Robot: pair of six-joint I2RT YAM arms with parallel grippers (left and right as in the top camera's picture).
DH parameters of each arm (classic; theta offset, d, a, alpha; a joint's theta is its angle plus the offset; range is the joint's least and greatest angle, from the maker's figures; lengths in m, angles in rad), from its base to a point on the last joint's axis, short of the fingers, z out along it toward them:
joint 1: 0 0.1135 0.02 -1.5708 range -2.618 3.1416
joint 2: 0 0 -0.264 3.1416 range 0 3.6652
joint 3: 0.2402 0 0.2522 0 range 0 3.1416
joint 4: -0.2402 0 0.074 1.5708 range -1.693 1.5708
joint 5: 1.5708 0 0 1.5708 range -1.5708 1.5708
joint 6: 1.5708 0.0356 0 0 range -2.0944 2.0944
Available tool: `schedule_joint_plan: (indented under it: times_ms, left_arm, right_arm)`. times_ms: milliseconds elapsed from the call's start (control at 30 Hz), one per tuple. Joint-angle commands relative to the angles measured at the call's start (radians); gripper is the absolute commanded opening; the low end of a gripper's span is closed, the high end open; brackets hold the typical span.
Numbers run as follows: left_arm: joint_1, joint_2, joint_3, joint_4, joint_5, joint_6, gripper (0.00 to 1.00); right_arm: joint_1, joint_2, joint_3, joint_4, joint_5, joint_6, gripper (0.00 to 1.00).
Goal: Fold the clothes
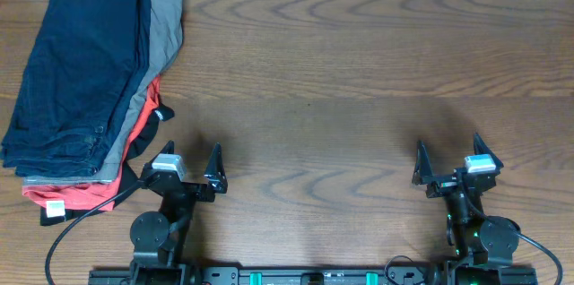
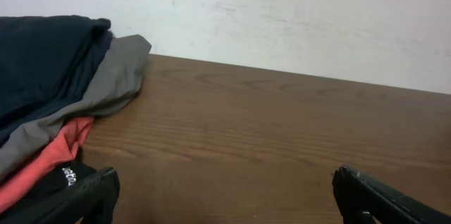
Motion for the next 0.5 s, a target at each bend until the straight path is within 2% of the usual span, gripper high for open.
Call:
schedule_joint_plan:
  times_ms: [0,200,467]
  left_arm:
    - [-0.003,0.003,0.011,-0.037,0.017,0.021,0.98]
    - [-0.003,0.114,0.097,-0.044,0.017,0.021,0.98]
    - [-0.003,0.415,0.278,-0.052,0.017,0.021,0.98]
  right_arm:
    - [0.013,-0.006,-0.002,0.011,0.0,0.006,0.99]
    - [0.013,-0.006,0.0,0.026,-0.021,0.007,0.99]
    - [0.013,0.052,0.063,0.026,-0.055,0.006,0.99]
